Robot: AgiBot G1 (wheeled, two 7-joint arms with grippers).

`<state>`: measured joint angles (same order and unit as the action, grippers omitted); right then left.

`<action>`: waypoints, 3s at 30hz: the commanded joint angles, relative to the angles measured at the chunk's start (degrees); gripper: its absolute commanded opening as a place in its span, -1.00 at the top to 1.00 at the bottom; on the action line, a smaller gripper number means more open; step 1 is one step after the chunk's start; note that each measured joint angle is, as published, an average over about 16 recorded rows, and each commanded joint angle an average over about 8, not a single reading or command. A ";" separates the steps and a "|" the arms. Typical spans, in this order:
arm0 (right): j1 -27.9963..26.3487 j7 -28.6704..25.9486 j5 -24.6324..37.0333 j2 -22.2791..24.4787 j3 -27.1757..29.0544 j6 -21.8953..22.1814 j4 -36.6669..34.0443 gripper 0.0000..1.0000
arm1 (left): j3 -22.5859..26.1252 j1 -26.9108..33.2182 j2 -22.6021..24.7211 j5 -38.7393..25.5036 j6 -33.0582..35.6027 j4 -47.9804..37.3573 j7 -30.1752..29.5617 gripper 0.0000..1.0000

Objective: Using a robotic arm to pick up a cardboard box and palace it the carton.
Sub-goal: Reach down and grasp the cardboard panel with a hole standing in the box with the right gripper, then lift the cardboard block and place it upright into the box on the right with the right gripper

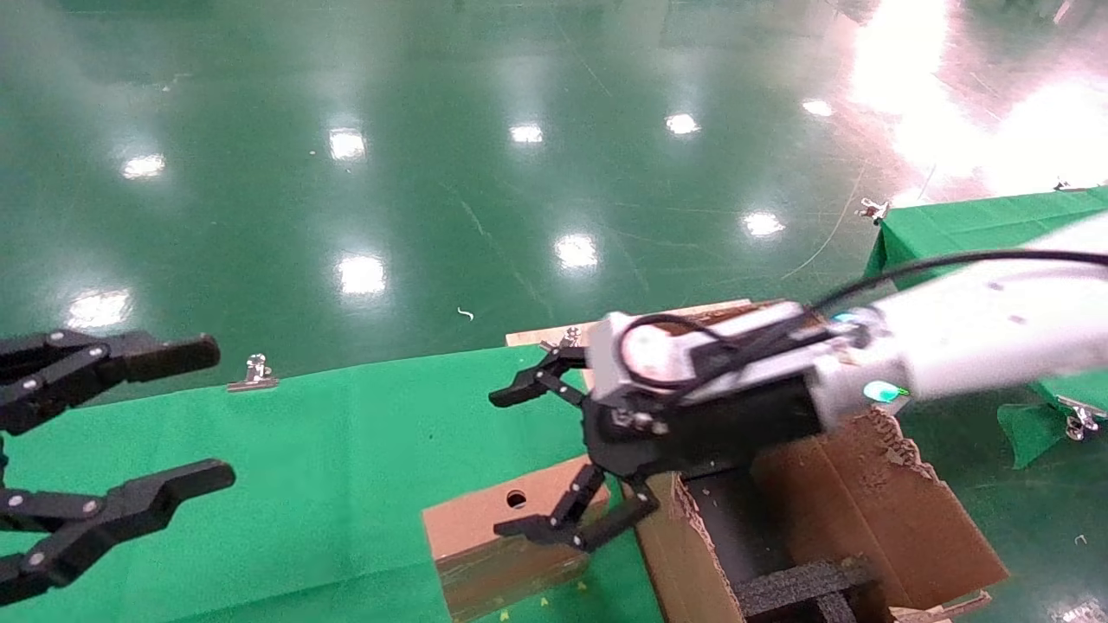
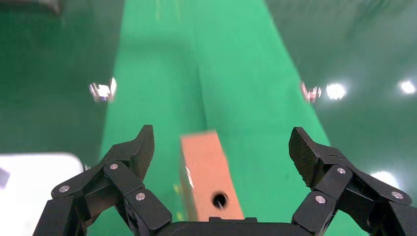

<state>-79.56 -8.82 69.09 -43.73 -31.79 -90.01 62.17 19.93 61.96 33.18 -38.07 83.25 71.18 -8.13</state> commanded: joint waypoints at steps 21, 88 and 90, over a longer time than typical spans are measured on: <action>-19.10 13.85 18.58 -18.70 -26.64 -0.83 -23.90 -1.00 | 0.00 0.00 0.00 0.00 0.00 0.00 0.00 -0.37; -44.78 21.31 16.33 -18.21 -26.77 -0.51 -41.43 1.00 | 0.00 -0.01 -0.01 0.02 -0.02 -0.02 0.01 -1.00; -46.15 21.77 16.40 -18.27 -27.30 -0.67 -42.71 1.00 | 0.00 -0.01 -0.01 0.02 -0.02 -0.02 0.01 -1.00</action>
<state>-124.96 12.73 85.61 -61.67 -59.40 -90.63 19.87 19.93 61.94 33.17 -38.05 83.23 71.16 -8.12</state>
